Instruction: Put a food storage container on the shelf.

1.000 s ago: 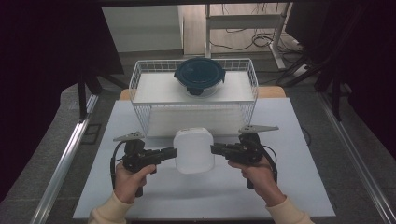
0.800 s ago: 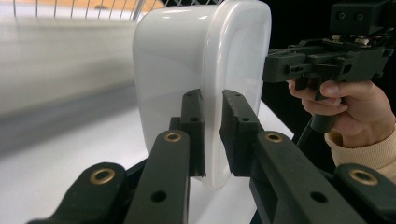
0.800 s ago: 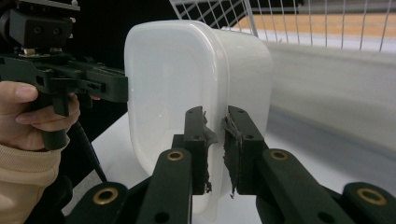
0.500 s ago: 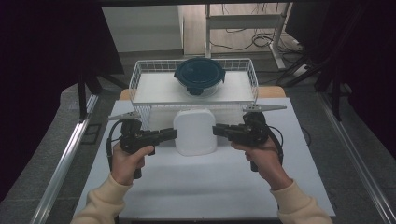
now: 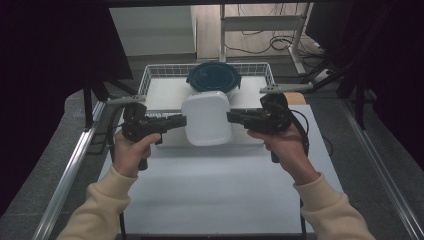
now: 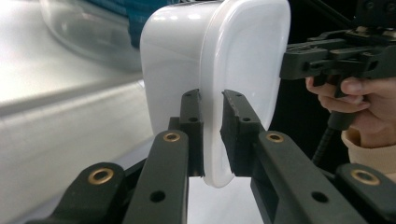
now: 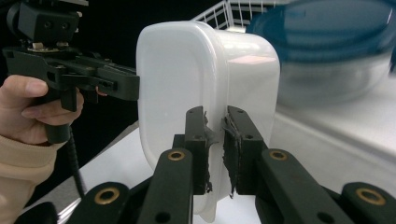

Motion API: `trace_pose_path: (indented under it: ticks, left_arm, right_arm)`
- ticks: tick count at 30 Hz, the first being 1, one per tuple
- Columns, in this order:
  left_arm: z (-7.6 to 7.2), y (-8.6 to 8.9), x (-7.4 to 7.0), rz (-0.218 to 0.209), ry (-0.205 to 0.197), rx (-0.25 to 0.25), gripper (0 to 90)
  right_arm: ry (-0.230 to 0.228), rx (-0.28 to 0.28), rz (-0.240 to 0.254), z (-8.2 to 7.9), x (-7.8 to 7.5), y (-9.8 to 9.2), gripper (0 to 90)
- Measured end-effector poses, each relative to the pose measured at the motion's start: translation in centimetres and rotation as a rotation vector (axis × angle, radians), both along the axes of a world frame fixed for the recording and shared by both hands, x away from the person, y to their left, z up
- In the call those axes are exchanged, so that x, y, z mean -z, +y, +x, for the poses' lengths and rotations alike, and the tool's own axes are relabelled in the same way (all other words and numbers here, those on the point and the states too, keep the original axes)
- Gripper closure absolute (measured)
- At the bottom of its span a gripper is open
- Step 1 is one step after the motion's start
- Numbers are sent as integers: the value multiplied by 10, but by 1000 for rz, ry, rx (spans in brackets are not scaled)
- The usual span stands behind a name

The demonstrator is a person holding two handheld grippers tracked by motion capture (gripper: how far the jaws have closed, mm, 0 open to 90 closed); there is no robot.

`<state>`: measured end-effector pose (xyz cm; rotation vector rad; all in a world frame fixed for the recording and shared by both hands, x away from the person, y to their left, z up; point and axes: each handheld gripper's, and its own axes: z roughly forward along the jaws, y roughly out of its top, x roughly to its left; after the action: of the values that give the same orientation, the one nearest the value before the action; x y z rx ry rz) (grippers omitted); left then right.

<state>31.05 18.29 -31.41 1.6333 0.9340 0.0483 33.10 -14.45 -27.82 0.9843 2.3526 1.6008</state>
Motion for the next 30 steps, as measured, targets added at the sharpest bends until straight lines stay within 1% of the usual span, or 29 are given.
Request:
trace_pose_path:
  ticks: [3, 6, 9, 13, 16, 20, 24, 26, 27, 30]
  left_arm:
    - [6, 3, -14, 1, -9, 2, 792]
    - [14, 7, -28, 2, -15, 10, 792]
    - [22, 9, -40, -9, -21, 15, 791]
    - [32, 8, -56, 1, -32, 13, 791]
    - [45, 7, -67, 2, -20, 21, 792]
    - [64, 7, -80, 9, 0, 33, 792]
    - [83, 7, -90, 10, 18, 47, 797]
    - [90, 6, -91, 22, 25, 42, 797]
    - [93, 5, -90, 21, 31, 38, 797]
    - [105, 5, -84, 13, 66, 36, 794]
  right_arm:
    - [-15, -1, -8, 5, -15, 4, 798]
    - [-22, -5, -1, 11, -28, 6, 798]
    - [-31, 1, 5, 16, -41, 8, 798]
    - [-40, 7, 9, 26, -55, 8, 798]
    - [-40, 15, 17, 36, -63, 7, 798]
    - [-19, 24, 31, 55, -71, 5, 797]
    - [24, 26, 60, 74, -75, 2, 795]
    - [39, 34, 68, 82, -75, 1, 793]
    - [44, 39, 65, 86, -75, 1, 793]
    - [65, 49, 59, 95, -71, 2, 792]
